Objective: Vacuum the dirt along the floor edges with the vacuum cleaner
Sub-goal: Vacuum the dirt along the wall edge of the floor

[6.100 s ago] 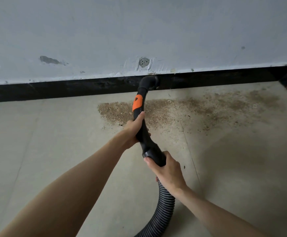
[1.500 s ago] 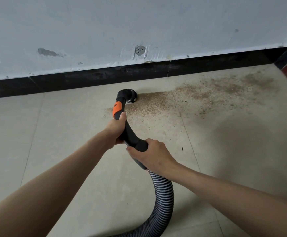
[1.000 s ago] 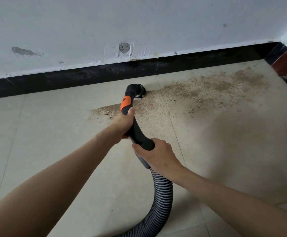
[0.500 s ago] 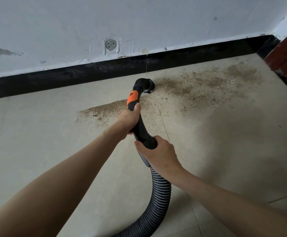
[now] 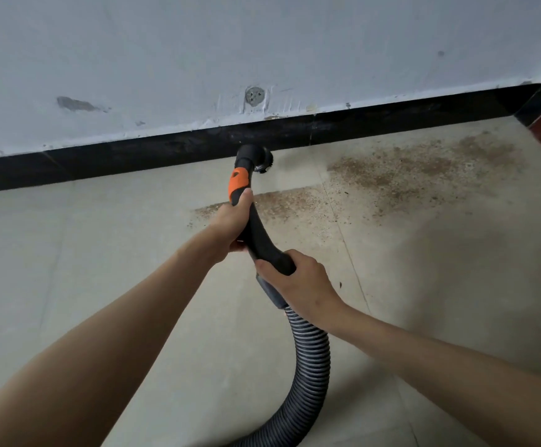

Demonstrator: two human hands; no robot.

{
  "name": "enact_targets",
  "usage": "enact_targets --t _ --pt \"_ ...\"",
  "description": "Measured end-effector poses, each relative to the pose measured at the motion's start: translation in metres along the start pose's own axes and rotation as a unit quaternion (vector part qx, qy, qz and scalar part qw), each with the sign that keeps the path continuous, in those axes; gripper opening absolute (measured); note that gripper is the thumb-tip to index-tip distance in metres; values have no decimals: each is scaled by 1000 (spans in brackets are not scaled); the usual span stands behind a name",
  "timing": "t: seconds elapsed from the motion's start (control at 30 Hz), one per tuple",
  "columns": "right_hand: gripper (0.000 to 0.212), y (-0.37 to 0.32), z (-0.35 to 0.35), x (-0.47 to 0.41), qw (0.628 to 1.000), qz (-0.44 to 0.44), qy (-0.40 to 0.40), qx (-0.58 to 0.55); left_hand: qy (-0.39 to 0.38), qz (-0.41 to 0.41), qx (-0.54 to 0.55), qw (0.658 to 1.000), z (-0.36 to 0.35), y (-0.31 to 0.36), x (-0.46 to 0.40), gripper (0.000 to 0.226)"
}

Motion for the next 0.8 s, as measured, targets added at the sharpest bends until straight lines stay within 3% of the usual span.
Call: enact_targets --t 0.23,0.4,0.8 --pt "46 -25 -54 20 991 45 -107 70 101 55 110 987 77 -51 33 45" --pt "45 -28 -78 42 981 22 -160 111 104 107 130 980 92 -95 52 40" --pt "50 -25 -62 56 987 -32 -118 103 63 101 104 987 67 -91 47 49"
Point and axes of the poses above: each hand's wrist, its own x-axis away from the middle knuckle, its own z-axis out of the back of the hand, y = z × x, the point moved 1 cm from there along -x, towards the middle knuckle, and after that the axes turned 10 degrees about -x, right-handed, at the moved point
